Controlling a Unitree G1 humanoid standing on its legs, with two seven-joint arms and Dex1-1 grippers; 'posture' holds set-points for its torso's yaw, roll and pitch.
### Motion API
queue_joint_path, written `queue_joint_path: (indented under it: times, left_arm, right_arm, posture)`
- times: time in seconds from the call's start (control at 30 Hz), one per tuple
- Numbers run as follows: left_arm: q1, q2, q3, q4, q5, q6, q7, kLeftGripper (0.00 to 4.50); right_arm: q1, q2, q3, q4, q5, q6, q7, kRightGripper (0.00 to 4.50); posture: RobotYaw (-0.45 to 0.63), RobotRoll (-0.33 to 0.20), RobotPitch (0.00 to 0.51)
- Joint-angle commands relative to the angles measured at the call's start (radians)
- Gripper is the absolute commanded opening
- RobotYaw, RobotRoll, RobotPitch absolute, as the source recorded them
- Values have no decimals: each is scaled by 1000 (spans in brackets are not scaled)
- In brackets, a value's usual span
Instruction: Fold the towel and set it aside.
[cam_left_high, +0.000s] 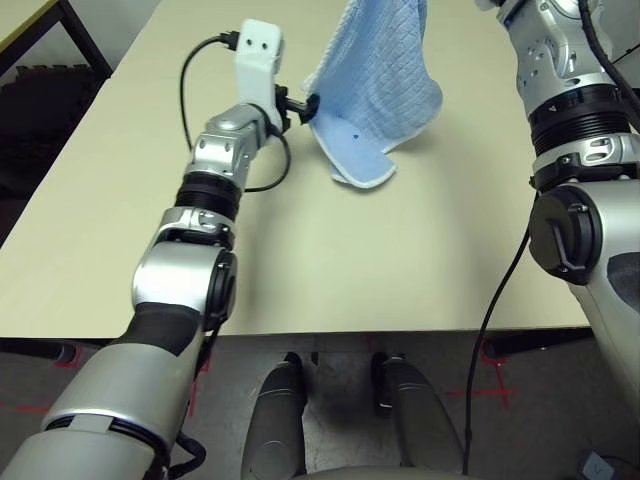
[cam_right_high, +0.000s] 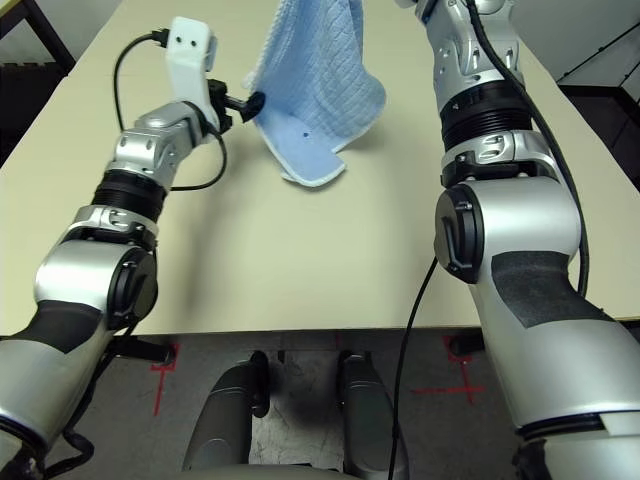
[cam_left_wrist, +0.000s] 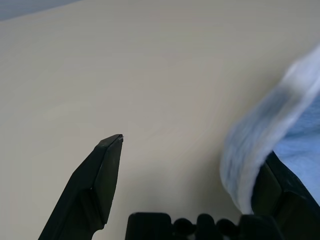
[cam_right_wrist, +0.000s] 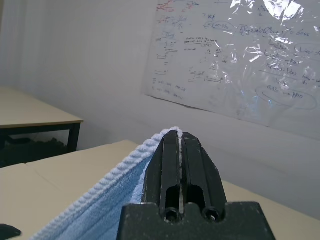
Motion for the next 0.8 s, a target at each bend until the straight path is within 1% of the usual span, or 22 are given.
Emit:
queue_joint_path:
  times: [0.03, 0.13, 0.2, 0.43, 0.5, 0.57, 0.67, 0.8]
  left_arm:
    - [15, 31, -52, 20, 66, -74, -33, 4500]
    - [6, 47, -65, 45, 85, -104, -56, 4500]
    - [15, 60, -84, 46, 98, -124, -106, 4500]
    - [93, 123, -130, -7, 124, -133, -276, 4500]
    - [134, 141, -129, -75, 93, -62, -375, 4500]
    - [166, 153, -129, -130, 78, -5, -439, 4500]
    - [184, 152, -109, -161, 65, 68, -453, 4500]
    - [187, 135, -70, -189, -6, 209, -508, 4500]
  right_arm:
    - [-31, -24, -10, 16, -6, -35, -12, 42]
    - [-50, -33, -9, 36, -10, -50, -15, 42]
    - [-57, -36, -7, 44, -11, -58, -17, 42]
    - [-68, -48, -7, 67, -18, -73, -20, 42]
    - [-63, -48, -5, 65, -17, -73, -19, 42]
    - [-59, -46, -5, 62, -15, -72, -19, 42]
    - [-56, -44, -4, 59, -14, -67, -17, 42]
    - [-53, -41, -2, 52, -13, -63, -10, 42]
  posture:
    - [-2, 0, 195]
    - [-5, 0, 193]
    - [-6, 0, 193]
    - [-10, 0, 192]
    - [-5, 0, 193]
    - [-3, 0, 192]
    - [-3, 0, 190]
    - [-6, 0, 188]
